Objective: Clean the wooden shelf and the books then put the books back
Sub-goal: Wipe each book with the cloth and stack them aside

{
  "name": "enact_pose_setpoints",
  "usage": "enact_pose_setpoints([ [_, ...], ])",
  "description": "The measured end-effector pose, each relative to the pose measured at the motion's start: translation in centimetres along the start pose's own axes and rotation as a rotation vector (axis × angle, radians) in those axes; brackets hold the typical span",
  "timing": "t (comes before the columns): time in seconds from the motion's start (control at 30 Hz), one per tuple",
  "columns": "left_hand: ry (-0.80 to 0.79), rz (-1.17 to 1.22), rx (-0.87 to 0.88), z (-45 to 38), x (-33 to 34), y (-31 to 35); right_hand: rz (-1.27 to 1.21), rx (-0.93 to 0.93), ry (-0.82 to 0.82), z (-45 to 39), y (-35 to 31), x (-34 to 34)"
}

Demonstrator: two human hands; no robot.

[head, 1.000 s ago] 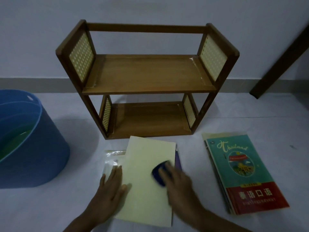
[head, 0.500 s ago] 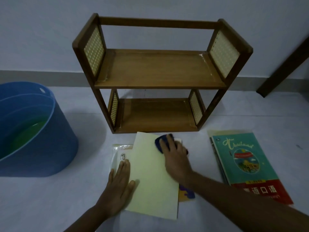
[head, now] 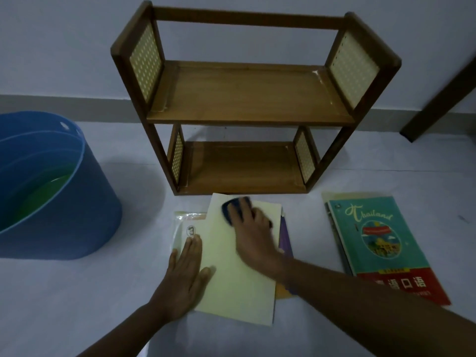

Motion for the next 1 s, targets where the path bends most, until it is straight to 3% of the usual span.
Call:
enact_pose_setpoints([
  [0.1,0.010,-0.015,0.026,-0.1,0.2,0.0,-0.098,-0.302,-0.082,5.1,-4.2,1.9],
  [0.17,0.006,-0.015,0.029,-0.1,0.3,-0.1,-0.075,-0.399,-0.096,6.1,-3.0,2.2],
  [0.37,0.005,-0.020,0.021,-0.1,-0.1,0.2,0.063,-0.054,0.085,4.9,4.9,0.2],
  [0.43,0.004,-0.030,0.019,-0.1,0.0,0.2,0.082,-0.100,0.074,6.8,3.2,1.1],
  [0.6,0.011,-0.058,0.006,0.3,-0.1,0.2,0.057,-0.439,0.007,9.7,0.9,2.0],
  [0.83,0.012,-0.091,-0.017,0.3,0.0,0.3,0.133,0.174,0.109,8.7,14.7,-0.8],
  [0.93,0.010,-0.084,-0.012,0.3,0.1,0.1,0.112,0.214,-0.026,10.8,15.5,1.0],
  [1.0,0.011,-0.079,-0.006,0.3,-0.1,0.0,0.133,0.121,0.021,12.1,13.5,1.5],
])
Point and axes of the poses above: each hand's wrist, its own z-axis away from the middle knuckle, its own x-axis out of the palm, y = z × x, the point moved 5 cm from there along -z, towards the middle knuckle
